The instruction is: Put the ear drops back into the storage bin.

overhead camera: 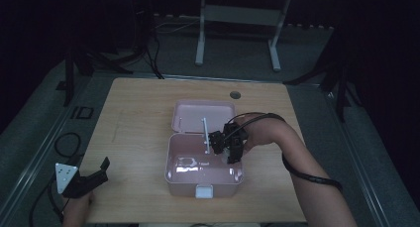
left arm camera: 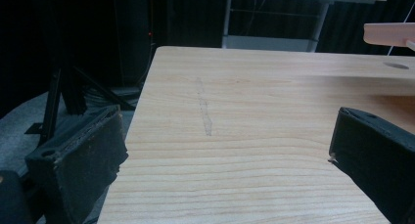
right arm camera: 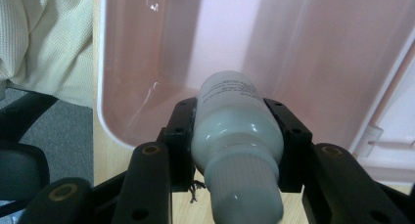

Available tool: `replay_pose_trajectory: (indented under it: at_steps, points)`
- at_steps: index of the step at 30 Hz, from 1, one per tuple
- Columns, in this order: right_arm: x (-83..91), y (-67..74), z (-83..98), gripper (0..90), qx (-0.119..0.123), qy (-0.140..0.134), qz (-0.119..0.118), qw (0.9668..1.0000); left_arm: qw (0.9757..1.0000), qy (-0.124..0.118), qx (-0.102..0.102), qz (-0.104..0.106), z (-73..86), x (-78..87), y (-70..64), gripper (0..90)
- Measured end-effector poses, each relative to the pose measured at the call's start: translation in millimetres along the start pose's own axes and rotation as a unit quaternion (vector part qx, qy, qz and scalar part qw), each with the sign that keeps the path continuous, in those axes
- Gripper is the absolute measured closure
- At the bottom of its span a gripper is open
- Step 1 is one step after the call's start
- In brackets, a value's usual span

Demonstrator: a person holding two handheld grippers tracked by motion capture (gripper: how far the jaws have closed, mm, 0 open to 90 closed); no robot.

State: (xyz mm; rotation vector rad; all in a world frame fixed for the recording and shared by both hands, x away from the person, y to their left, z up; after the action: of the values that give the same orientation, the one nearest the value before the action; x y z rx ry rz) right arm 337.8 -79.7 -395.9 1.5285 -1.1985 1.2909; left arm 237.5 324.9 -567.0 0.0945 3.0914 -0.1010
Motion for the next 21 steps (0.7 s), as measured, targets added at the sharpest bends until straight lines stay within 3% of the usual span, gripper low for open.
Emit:
replay_pose_trajectory:
  at_steps: [13,21]
  points:
    - [-24.8,2.1,0.0,59.7,0.001,0.006,-0.023,0.9997,1.0,0.0,0.003,0.003,0.1,-0.3,0.1,0.5]
    - [-53.3,5.7,5.0,59.7,0.009,-0.005,-0.027,0.9996,1.0,0.001,0.0,0.004,0.1,-0.1,-0.2,0.4]
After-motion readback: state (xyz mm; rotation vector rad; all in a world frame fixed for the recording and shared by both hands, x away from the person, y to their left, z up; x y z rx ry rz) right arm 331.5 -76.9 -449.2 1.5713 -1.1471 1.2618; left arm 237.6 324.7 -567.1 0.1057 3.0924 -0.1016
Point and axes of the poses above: each handheld gripper's, and its own axes: x roughly backward along the jaws, z roughly out of its underside, y roughly to its left, the point moved 2 cm from there along -x, roughly forward along the jaws, and after that the axes turned 15 degrees about -y, right-handed, at the moved point
